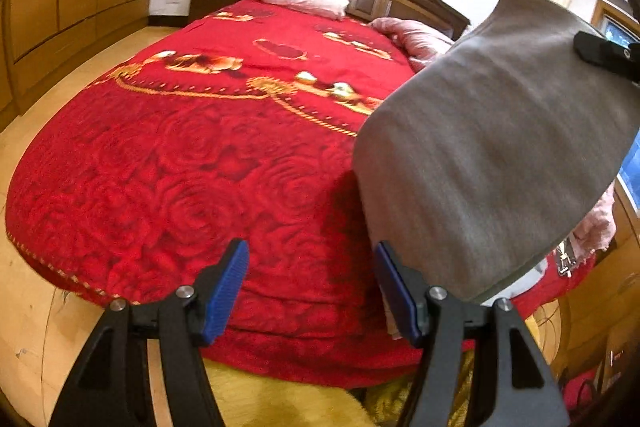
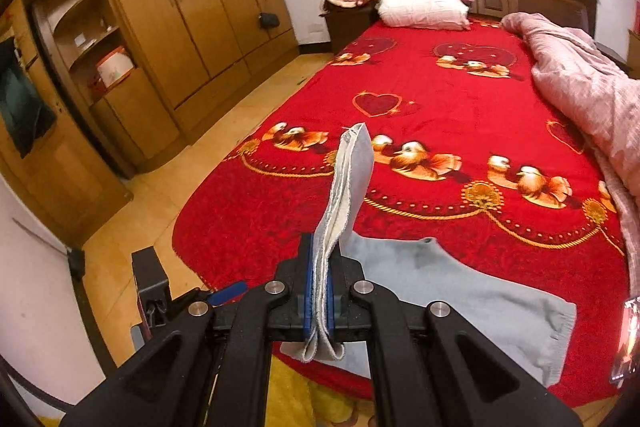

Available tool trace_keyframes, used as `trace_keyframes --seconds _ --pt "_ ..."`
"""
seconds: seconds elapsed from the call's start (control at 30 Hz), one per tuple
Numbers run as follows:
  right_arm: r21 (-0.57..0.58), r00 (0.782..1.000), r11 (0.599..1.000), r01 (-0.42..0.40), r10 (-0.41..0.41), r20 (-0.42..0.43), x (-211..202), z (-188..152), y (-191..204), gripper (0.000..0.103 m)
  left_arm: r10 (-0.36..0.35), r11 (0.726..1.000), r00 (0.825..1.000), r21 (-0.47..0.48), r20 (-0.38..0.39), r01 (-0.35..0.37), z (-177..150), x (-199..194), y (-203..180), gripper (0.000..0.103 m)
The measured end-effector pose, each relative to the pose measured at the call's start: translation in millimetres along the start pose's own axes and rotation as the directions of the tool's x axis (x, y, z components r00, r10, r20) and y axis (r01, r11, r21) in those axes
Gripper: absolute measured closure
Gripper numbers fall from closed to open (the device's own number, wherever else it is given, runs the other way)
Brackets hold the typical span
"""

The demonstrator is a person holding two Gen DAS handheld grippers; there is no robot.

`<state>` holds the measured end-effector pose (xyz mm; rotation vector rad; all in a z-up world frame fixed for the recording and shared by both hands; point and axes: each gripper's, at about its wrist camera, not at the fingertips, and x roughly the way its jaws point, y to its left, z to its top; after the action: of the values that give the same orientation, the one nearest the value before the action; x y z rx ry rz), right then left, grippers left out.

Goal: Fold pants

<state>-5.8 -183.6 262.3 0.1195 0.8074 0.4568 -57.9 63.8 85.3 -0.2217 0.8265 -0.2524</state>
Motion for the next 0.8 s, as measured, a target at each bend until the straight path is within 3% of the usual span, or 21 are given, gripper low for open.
trace_keyframes --seconds 0.33,0.8 --pt "0.073 0.996 0.995 0.067 -0.072 0.057 -39.0 -1.0 -46.1 0.097 -0.043 0.994 0.999 0.096 0.007 0.042 11.1 1.0 -40.4 0.034" --pt "0.266 0.986 0.952 0.152 -0.164 0.025 -49.6 -55.8 -148.4 0.097 -0.074 0.98 0.997 0.18 -0.028 0.078 22.3 25.3 -84.1 0.034"
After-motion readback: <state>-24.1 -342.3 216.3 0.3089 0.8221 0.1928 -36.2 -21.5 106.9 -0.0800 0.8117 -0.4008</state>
